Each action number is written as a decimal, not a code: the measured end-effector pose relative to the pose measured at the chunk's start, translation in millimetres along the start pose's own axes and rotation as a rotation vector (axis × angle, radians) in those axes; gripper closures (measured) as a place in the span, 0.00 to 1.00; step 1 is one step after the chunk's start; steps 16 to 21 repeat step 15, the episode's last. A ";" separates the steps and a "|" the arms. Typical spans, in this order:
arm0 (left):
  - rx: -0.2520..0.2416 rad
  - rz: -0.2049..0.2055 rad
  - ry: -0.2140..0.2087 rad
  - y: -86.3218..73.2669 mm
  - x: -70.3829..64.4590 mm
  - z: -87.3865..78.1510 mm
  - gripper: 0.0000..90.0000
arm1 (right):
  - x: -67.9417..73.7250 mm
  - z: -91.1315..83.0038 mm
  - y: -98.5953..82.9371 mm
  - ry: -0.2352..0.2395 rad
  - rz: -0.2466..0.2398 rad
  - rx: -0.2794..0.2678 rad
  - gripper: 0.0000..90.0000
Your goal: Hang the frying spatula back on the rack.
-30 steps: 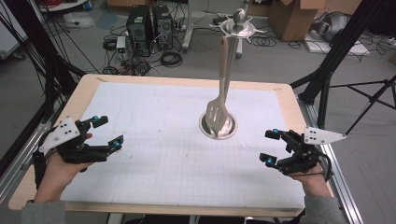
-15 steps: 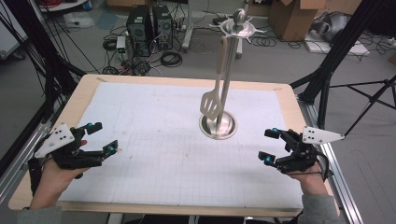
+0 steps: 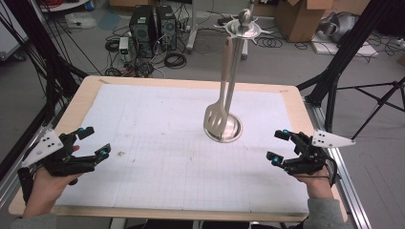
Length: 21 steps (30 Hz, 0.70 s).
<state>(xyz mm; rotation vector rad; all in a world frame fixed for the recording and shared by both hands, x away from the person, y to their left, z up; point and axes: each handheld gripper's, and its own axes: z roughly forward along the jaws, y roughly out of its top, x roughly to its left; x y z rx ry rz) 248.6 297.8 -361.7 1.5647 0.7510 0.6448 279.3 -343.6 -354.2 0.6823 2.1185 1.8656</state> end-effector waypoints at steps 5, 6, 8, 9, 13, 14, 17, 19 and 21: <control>0.020 -0.005 0.029 -5.6 6.3 -5.8 0.17 | -1.2 -1.7 -1.3 -0.018 0.011 -0.004 0.13; 0.023 -0.004 0.031 -7.2 7.0 -6.0 0.17 | -1.7 -2.7 -2.1 -0.022 0.014 -0.006 0.13; 0.039 -0.005 0.042 -9.6 8.1 -6.2 0.17 | -3.6 -4.2 -4.1 -0.035 0.016 -0.009 0.13; 0.043 -0.006 0.046 -10.5 8.5 -6.4 0.17 | -4.1 -5.1 -5.2 -0.043 0.023 -0.011 0.13; 0.047 -0.016 0.070 -14.0 10.6 -7.1 0.17 | -6.2 -6.8 -8.1 -0.065 0.028 -0.017 0.13; 0.049 -0.018 0.072 -14.6 11.0 -7.2 0.17 | -6.6 -7.0 -8.6 -0.068 0.028 -0.019 0.13; 0.052 -0.020 0.077 -15.3 11.3 -7.0 0.17 | -6.6 -7.0 -8.7 -0.070 0.026 -0.021 0.13; 0.052 -0.020 0.077 -15.3 11.3 -7.0 0.17 | -6.6 -7.0 -8.7 -0.070 0.026 -0.021 0.13; 0.052 -0.020 0.077 -15.3 11.3 -7.0 0.17 | -6.6 -7.0 -8.7 -0.070 0.026 -0.021 0.13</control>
